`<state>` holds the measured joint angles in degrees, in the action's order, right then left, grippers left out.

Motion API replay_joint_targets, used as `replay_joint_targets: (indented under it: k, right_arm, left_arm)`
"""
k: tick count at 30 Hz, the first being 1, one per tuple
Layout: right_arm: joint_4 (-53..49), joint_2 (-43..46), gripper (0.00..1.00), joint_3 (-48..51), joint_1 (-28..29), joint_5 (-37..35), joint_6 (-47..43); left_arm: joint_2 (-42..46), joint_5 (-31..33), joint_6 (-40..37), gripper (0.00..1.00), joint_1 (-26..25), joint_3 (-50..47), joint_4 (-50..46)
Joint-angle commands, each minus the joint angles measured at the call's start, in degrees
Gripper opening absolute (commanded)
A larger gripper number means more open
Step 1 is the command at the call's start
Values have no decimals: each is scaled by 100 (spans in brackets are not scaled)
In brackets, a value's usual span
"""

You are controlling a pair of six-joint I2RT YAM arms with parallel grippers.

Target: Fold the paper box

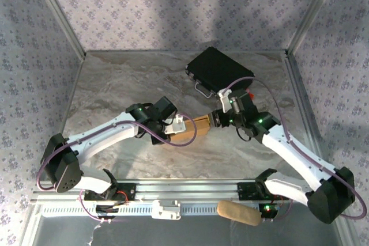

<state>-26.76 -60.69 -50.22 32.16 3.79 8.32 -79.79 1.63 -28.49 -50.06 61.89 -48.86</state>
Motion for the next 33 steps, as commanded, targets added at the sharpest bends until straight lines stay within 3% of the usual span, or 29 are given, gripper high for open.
replay_joint_targets:
  k: [1, 5, 24, 33]
  right_arm:
    - [-340, 22, 60, -275, -214, 419, -178]
    - [-380, -153, 55, -291, -209, 790, -269]
    - [-489, -342, 41, -311, 18, 437, -273]
    - [-487, -427, 24, -357, 23, 476, -304]
  left_arm:
    - [-80, -176, -174, 36, 51, 51, -231]
    - [-77, -233, -205, 36, 99, 60, -271]
    - [-115, -336, -341, 37, 209, 92, -322]
    - [-122, -325, -351, 38, 230, 110, -334]
